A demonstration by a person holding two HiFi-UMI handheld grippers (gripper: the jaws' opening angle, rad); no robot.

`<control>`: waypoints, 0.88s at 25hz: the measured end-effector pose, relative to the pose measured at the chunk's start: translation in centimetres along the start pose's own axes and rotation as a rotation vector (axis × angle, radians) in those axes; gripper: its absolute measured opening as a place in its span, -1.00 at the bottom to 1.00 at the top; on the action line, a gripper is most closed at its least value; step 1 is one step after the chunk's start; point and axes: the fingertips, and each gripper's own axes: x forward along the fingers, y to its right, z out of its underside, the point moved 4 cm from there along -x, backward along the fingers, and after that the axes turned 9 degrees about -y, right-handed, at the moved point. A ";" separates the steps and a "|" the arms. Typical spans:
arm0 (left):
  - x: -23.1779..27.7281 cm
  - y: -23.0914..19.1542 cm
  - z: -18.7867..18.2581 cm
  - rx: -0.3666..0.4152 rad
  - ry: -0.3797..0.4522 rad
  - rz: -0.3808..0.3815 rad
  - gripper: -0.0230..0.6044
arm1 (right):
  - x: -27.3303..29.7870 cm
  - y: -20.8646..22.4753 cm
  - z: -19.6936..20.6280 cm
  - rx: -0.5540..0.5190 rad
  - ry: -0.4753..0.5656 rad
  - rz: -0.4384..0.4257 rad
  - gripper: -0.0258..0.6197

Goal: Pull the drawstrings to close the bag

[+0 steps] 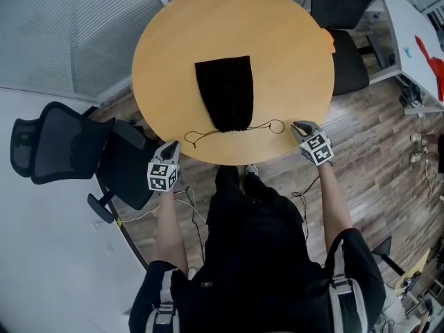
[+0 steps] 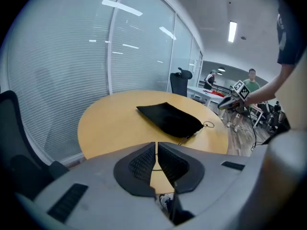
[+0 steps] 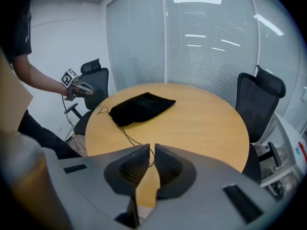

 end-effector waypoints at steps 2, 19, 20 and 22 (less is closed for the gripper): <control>-1.9 0.1 -0.9 -0.004 0.039 -0.044 -0.87 | -1.4 -0.3 -0.6 0.018 0.056 -0.013 -0.72; -9.6 7.0 -5.3 0.073 0.235 -0.115 -0.88 | -11.1 -4.9 -5.4 0.012 0.421 -0.014 -0.74; -9.7 7.2 -5.3 0.072 0.236 -0.116 -0.88 | -11.3 -4.9 -5.2 0.015 0.425 -0.014 -0.74; -9.9 7.6 -5.0 0.062 0.238 -0.116 -0.88 | -11.5 -4.9 -4.6 0.019 0.423 -0.015 -0.74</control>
